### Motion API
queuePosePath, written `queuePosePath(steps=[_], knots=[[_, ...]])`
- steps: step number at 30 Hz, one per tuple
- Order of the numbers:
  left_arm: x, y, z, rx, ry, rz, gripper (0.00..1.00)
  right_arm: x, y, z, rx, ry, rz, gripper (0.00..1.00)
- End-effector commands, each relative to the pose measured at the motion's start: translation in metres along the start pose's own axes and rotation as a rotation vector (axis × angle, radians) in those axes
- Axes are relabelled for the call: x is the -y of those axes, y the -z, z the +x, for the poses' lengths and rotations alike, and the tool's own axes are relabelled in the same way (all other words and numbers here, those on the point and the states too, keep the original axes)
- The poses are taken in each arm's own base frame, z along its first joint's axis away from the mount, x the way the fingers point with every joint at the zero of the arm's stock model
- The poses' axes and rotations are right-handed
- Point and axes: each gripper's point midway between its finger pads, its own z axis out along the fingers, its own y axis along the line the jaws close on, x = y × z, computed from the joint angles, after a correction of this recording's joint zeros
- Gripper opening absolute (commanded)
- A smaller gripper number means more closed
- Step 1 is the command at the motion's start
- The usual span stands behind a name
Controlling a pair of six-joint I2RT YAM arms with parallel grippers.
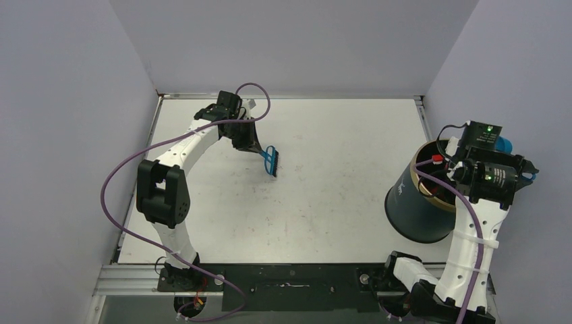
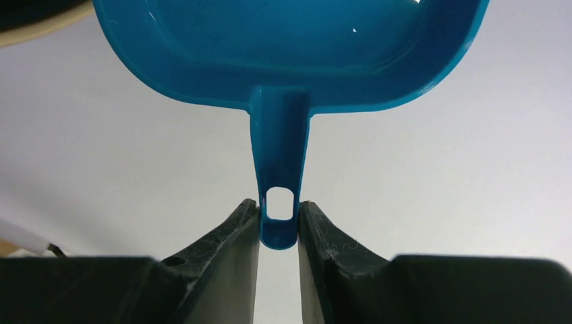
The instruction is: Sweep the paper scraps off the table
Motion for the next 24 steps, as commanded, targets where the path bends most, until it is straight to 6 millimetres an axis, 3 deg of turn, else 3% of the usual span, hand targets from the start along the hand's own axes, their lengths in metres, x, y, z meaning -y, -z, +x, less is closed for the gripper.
queuePosePath(steps=[1, 5, 8, 15, 21, 24], knots=[[0.009, 0.01, -0.016, 0.061, -0.029, 0.036, 0.0, 0.03, 0.003, 0.015, -0.11, 0.039, 0.082, 0.05], [0.007, 0.007, -0.015, 0.051, -0.023, 0.03, 0.0, 0.026, -0.002, 0.008, -0.086, 0.033, 0.077, 0.05], [0.009, 0.007, -0.015, 0.049, -0.022, 0.04, 0.0, 0.036, 0.0, 0.004, -0.041, -0.05, 0.135, 0.05], [0.016, 0.006, -0.016, 0.055, -0.019, 0.08, 0.0, 0.069, -0.008, -0.051, 0.25, -0.388, 0.111, 0.05], [0.025, 0.009, -0.021, 0.081, -0.024, 0.122, 0.0, 0.088, -0.016, -0.125, 0.481, -0.528, 0.021, 0.05], [0.035, 0.014, -0.027, 0.113, -0.024, 0.162, 0.0, 0.079, 0.008, -0.186, 0.665, -0.517, -0.097, 0.05]])
